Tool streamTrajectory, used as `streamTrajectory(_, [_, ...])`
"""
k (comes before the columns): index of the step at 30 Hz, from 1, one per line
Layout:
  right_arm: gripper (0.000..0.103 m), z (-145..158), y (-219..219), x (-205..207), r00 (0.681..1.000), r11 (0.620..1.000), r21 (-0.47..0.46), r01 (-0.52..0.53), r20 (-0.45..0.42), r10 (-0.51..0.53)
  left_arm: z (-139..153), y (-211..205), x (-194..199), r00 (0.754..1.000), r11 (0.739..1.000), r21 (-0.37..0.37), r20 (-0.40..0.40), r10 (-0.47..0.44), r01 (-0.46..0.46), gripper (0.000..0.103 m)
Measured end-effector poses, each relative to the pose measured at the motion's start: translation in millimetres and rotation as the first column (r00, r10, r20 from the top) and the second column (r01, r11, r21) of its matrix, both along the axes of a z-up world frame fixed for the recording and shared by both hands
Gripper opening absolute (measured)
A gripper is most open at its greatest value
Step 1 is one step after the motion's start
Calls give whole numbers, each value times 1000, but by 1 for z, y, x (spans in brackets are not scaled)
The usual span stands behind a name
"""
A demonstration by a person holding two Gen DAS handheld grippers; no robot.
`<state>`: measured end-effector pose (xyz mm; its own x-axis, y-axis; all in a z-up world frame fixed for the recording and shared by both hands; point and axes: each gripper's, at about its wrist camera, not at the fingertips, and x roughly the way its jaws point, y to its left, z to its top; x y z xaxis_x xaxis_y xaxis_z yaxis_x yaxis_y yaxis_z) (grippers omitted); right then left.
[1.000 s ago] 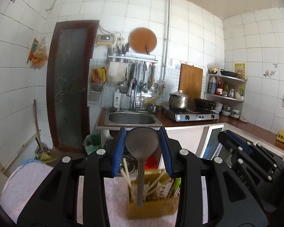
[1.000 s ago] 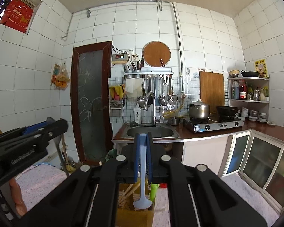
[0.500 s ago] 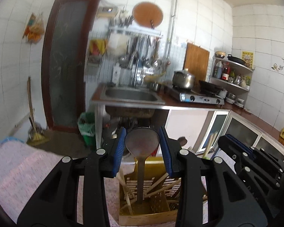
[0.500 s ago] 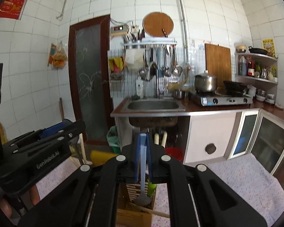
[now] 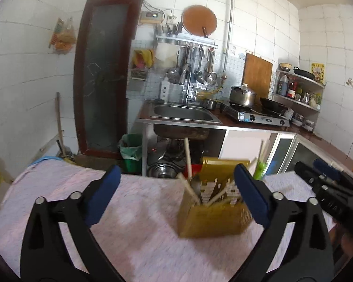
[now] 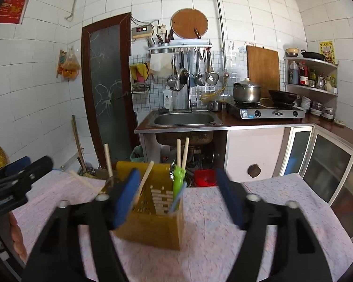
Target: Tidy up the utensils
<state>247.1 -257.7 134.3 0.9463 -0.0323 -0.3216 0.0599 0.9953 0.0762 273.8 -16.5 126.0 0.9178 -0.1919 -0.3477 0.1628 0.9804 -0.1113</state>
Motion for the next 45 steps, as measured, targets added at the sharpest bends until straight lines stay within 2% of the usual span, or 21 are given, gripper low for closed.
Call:
streamTrajectory(2, [91,-2,2,-29,1000,1000,-11,8,17,-8,-4,10,-30,1000,1000,14,20,19,-19,98])
streamTrajectory(4, [98,-7,4,-51,1000,1000,-9,4,19,-4,-12,18,-55,999,999,14,19,30,-31,98])
streamTrajectory(9, [99,-41,16,-111,1000,1000,-22,20,-8,-20,-46,35,-116,999,999,-6,4,51,-51,98])
streamTrajectory(13, [99,-71,26,-151,1000,998,-54,26,1,-26,-72,40,-148,998,998,-1,-8,64,-64,98])
streamTrajectory(17, [99,-91,27,-177,999,998,-51,35,22,-34,-94,35,-177,996,996,35,50,74,-76,98])
streamTrajectory(25, [99,-107,29,-196,994,994,-71,79,78,-74,-107,25,-195,981,987,69,143,133,-144,98])
streamTrajectory(36, [99,-122,26,-196,992,994,-55,97,86,-92,-117,22,-192,980,978,118,126,156,-171,98])
streamTrajectory(45, [98,-124,27,-197,992,994,-59,95,82,-90,-115,21,-200,975,978,119,164,149,-170,98])
